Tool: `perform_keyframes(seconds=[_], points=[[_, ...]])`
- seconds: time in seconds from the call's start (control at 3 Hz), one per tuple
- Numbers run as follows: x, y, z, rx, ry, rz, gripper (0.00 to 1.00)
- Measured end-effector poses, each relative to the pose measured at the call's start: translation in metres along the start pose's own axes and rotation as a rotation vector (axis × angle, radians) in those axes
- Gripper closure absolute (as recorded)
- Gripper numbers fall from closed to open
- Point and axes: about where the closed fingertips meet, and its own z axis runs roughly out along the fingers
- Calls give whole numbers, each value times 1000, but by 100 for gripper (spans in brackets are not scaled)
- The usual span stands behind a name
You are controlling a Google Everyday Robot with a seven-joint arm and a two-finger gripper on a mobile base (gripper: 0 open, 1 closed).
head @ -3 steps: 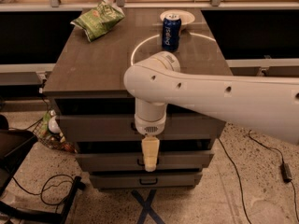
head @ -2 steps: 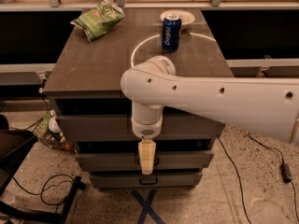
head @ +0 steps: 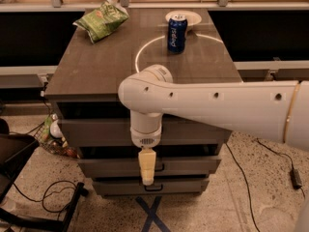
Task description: Open top drawer
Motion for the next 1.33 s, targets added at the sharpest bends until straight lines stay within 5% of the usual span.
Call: perform_keyframes(seconds=[1.33], points=[[2,2,3,-5,5,-1,87]])
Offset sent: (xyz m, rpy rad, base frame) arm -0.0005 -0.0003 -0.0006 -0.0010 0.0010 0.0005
